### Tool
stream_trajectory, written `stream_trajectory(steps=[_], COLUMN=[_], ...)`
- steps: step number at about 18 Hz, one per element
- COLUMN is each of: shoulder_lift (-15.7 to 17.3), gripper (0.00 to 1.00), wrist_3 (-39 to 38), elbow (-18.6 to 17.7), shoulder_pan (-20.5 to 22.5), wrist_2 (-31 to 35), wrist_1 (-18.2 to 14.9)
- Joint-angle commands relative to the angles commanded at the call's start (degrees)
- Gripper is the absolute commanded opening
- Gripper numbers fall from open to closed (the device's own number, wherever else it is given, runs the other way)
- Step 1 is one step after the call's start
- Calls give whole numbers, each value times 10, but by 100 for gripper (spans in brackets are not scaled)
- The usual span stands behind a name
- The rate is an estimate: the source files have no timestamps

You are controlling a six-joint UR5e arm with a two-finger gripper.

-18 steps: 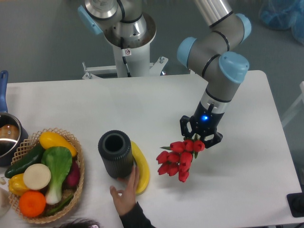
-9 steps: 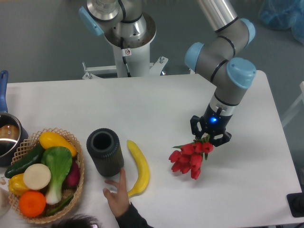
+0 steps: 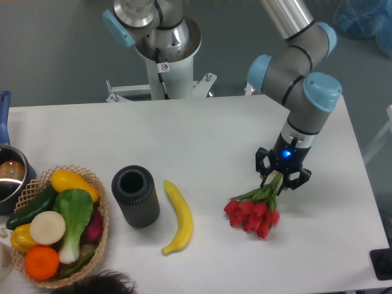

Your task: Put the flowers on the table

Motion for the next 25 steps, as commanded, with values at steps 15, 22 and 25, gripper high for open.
stream_trajectory(steps=[15,22,25], shoulder_lift=[50,77,83], gripper=[100,100,100], wrist_3=[144,251,259], elbow=[-3,-8,-8], shoulder_pan=[81,87,86], wrist_2=[10,114,121], wrist_1=[-1,-4,-2])
